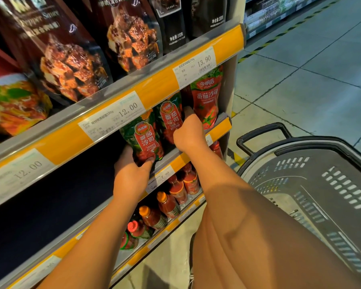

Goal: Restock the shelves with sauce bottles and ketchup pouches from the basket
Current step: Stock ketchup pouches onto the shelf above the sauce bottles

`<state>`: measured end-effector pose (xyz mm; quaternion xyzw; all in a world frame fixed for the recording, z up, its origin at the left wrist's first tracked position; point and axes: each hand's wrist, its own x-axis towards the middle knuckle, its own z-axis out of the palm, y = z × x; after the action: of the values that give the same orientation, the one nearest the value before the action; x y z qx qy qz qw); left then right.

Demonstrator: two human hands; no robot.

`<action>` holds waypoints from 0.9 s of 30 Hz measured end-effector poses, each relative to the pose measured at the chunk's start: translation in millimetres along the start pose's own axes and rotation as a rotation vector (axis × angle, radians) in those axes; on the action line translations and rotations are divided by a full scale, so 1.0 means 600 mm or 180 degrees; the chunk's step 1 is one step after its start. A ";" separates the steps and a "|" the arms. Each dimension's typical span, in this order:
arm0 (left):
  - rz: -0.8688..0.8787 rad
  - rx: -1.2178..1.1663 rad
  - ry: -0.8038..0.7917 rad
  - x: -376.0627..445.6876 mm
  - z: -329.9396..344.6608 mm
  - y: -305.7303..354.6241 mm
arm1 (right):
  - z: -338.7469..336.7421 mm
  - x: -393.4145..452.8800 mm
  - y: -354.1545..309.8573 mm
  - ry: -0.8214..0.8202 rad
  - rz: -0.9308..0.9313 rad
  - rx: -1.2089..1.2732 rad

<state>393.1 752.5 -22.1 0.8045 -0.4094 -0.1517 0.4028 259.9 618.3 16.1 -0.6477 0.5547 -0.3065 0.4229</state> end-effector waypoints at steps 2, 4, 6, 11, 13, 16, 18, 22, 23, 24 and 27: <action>-0.0008 -0.0051 -0.0005 -0.001 0.000 -0.002 | 0.002 0.001 0.000 0.0023 0.0016 0.0001; -0.0018 -0.0149 -0.0021 -0.002 0.001 -0.002 | 0.004 0.001 0.000 0.0064 0.0010 -0.0007; -0.0036 -0.0219 -0.0047 -0.003 0.001 -0.002 | 0.006 0.002 0.001 0.0099 -0.0005 0.0012; -0.0012 -0.0138 -0.0083 -0.005 0.003 -0.001 | 0.004 0.002 -0.001 0.0233 0.0020 0.0069; 0.0018 -0.0131 -0.0108 -0.006 0.002 0.000 | 0.001 -0.001 -0.006 0.0352 0.0036 0.0109; -0.0004 -0.0116 -0.0196 -0.006 -0.002 0.004 | -0.006 -0.009 -0.018 0.0507 0.0015 0.0225; -0.0055 -0.0089 -0.0257 -0.011 -0.010 0.009 | -0.013 -0.018 -0.029 0.0547 -0.0003 0.0369; -0.0014 -0.0403 -0.0075 -0.029 -0.044 0.016 | -0.035 -0.042 -0.035 0.0836 -0.0098 0.0444; -0.0027 -0.0520 -0.0005 -0.036 -0.057 0.017 | -0.041 -0.050 -0.035 0.0836 -0.0094 0.0434; -0.0037 -0.0624 0.0049 -0.044 -0.071 0.018 | -0.047 -0.060 -0.035 0.0756 -0.0087 0.0425; 0.0030 -0.0707 0.0136 -0.078 -0.113 0.013 | -0.050 -0.094 -0.044 -0.0007 -0.0087 0.0256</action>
<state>398.9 821.8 22.7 0.7560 -0.3852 -0.1771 0.4988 234.8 668.1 57.3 -0.6381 0.5326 -0.3335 0.4450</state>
